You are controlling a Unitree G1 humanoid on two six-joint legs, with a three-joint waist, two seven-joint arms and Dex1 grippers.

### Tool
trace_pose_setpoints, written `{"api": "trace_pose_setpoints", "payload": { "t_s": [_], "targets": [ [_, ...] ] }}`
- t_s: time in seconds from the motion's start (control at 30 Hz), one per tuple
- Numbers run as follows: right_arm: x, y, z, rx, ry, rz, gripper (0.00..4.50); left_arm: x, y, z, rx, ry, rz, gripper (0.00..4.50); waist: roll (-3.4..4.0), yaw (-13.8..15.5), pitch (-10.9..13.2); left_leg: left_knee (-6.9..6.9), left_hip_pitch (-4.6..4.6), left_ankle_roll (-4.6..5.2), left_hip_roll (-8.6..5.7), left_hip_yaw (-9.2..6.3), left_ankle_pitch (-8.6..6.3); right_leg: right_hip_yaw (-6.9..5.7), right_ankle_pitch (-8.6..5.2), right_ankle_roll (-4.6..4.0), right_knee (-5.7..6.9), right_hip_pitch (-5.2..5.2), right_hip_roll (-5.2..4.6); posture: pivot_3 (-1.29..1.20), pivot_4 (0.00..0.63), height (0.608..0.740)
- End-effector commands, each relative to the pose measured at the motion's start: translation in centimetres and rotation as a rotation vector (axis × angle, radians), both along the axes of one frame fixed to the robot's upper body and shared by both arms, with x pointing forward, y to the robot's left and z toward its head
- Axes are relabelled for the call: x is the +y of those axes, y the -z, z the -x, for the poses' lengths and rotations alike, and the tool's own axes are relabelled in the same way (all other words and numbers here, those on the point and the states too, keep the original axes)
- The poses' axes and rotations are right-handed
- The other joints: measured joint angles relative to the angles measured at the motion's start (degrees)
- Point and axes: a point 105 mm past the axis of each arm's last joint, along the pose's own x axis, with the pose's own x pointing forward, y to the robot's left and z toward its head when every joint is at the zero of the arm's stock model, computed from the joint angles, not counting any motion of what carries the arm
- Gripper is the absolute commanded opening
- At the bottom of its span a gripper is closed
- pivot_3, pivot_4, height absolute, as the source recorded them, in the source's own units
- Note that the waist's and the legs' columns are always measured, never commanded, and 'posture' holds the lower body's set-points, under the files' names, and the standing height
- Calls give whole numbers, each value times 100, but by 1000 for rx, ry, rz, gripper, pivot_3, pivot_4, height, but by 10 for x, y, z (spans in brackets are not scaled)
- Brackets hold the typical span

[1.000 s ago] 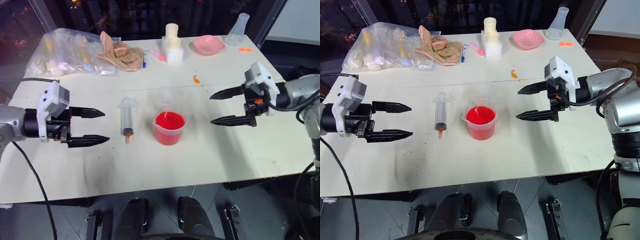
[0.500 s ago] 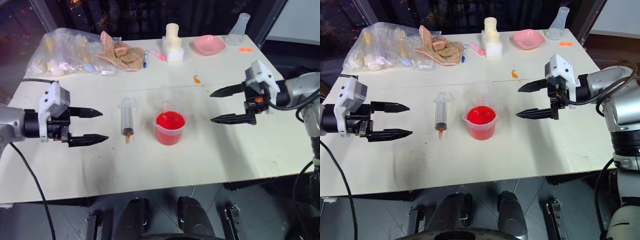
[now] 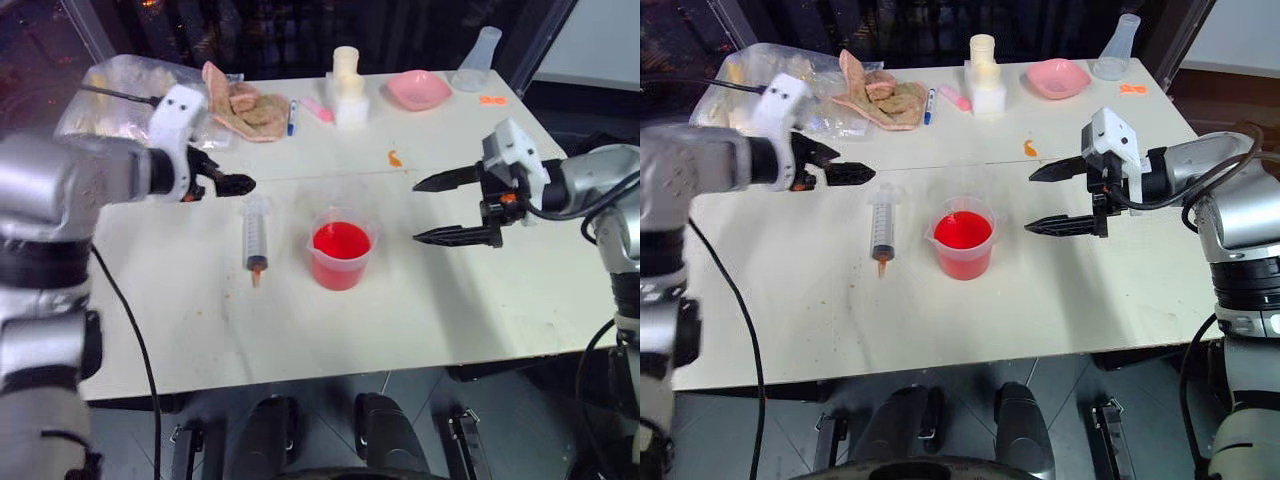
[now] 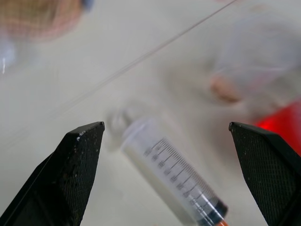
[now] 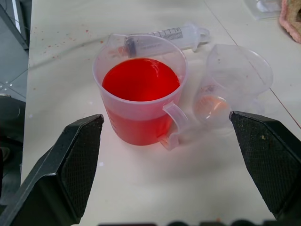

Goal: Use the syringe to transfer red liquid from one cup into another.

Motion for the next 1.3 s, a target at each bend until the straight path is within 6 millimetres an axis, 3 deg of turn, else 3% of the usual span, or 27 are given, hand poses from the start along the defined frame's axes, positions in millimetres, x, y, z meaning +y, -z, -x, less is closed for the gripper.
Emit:
{"api": "trace_pose_setpoints", "payload": {
  "t_s": [0.03,0.2,0.43,0.77,1.3],
  "targets": [
    [1,-10,6,-48,-1,-26,4500,-16,9,-7,134,-52,-105,4479,-5,0,4,0,0,0,0,-1,0,0,-1,1,0,0,1,0,150,740],
    [2,-8,9,-41,13,-39,4500,-17,10,-33,184,-310,-160,4479,-13,-8,9,-1,-2,-1,1,-2,1,1,-1,2,-3,-3,-1,0,150,740],
    [2,-7,10,-32,33,-56,4500,-24,26,-38,297,-581,-179,4479,-19,11,13,-3,-2,-8,-3,0,3,0,0,4,-2,-6,-9,0,150,740],
    [2,-7,11,-29,42,-59,4500,-27,40,-32,381,-769,-118,4479,-34,38,21,-7,-2,-58,-6,0,27,-4,3,9,-2,-7,-16,0,150,740],
    [1,-8,11,-41,59,-63,4500,-28,83,-41,451,-858,-68,4479,-35,142,22,-8,-3,-64,-10,1,29,-7,7,12,-2,-9,-23,0,150,740]
  ]
}}
